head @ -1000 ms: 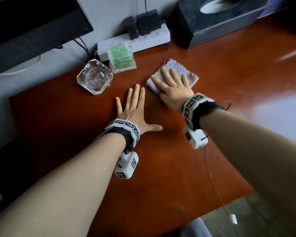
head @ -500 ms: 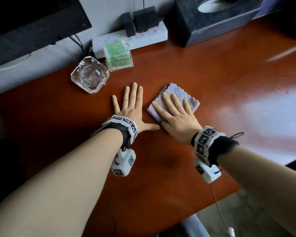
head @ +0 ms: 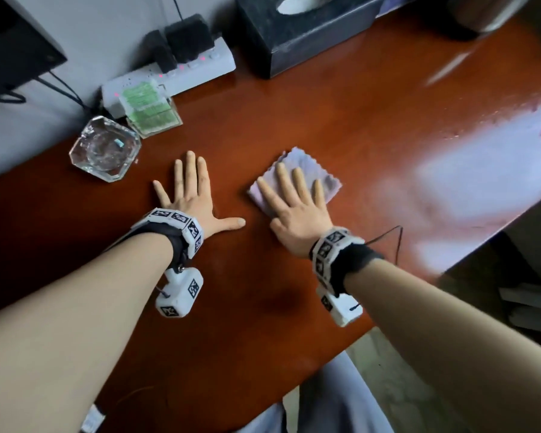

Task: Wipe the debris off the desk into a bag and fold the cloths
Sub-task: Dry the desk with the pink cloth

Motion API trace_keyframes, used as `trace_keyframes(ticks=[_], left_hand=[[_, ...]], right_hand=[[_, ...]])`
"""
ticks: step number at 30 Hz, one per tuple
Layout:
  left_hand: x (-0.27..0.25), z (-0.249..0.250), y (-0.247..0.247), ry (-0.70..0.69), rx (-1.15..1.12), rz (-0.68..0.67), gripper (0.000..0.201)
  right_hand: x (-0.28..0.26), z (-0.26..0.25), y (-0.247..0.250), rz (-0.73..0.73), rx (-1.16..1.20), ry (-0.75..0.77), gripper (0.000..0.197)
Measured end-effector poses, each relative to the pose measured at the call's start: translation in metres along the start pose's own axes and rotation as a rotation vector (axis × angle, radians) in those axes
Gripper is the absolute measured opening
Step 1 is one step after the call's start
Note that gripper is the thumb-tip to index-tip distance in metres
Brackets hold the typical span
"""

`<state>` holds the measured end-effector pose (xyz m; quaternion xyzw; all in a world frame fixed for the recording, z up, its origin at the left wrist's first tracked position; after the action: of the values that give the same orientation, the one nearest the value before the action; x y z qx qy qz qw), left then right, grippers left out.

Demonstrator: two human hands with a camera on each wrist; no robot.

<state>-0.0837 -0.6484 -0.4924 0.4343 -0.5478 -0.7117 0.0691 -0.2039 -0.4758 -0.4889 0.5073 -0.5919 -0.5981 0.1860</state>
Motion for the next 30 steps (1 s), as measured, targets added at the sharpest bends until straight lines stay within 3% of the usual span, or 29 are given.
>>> trace_keyframes(ticks=[3, 5, 11, 14, 16, 18, 20, 22, 24, 27, 30], left_hand=[[-0.002, 0.006, 0.005, 0.021, 0.011, -0.028, 0.140], [-0.007, 0.013, 0.005, 0.025, 0.018, -0.053, 0.137], [-0.025, 0.052, -0.008, -0.020, -0.009, -0.041, 0.105], [-0.030, 0.067, -0.014, -0.001, -0.002, 0.002, 0.092], [-0.031, 0.084, -0.016, 0.021, -0.023, 0.038, 0.087], [-0.032, 0.102, -0.014, 0.013, -0.046, 0.075, 0.085], [-0.029, 0.124, -0.012, -0.090, -0.030, 0.109, 0.081], [-0.024, 0.153, -0.009, -0.237, 0.008, 0.118, 0.077], [-0.021, 0.183, -0.006, -0.341, 0.048, 0.116, 0.074], [-0.015, 0.226, -0.001, -0.403, 0.065, 0.108, 0.073], [-0.008, 0.264, 0.005, -0.460, 0.085, 0.120, 0.076]], right_hand=[[-0.035, 0.007, -0.016, -0.079, -0.051, 0.209, 0.076], [-0.041, 0.042, -0.013, -0.115, -0.105, 0.251, 0.078], [-0.051, 0.198, 0.023, 0.026, 0.120, -0.325, 0.073], [-0.058, 0.193, 0.021, 0.048, 0.166, -0.441, 0.071], [-0.067, 0.154, 0.011, 0.045, 0.109, -0.342, 0.073], [-0.081, 0.109, -0.004, 0.005, 0.067, -0.095, 0.077], [-0.090, 0.091, -0.012, -0.056, 0.049, 0.076, 0.078], [-0.089, 0.111, -0.006, -0.062, 0.038, 0.125, 0.079], [-0.085, 0.152, 0.002, -0.012, 0.079, 0.012, 0.077], [-0.088, 0.229, 0.017, 0.085, 0.238, -0.354, 0.073], [-0.095, 0.271, 0.024, 0.116, 0.322, -0.564, 0.069]])
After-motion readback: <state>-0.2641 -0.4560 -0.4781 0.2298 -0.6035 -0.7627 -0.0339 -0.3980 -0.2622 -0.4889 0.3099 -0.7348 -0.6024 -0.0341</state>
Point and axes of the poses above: each hand's wrist, its own x-axis towards the middle knuckle, its own y-axis out of the back of the hand, z = x × y, the point moved 2 cm from there along x, towards the middle knuckle, and after that the axes turned 4 degrees about x, right-handed, at the moved point
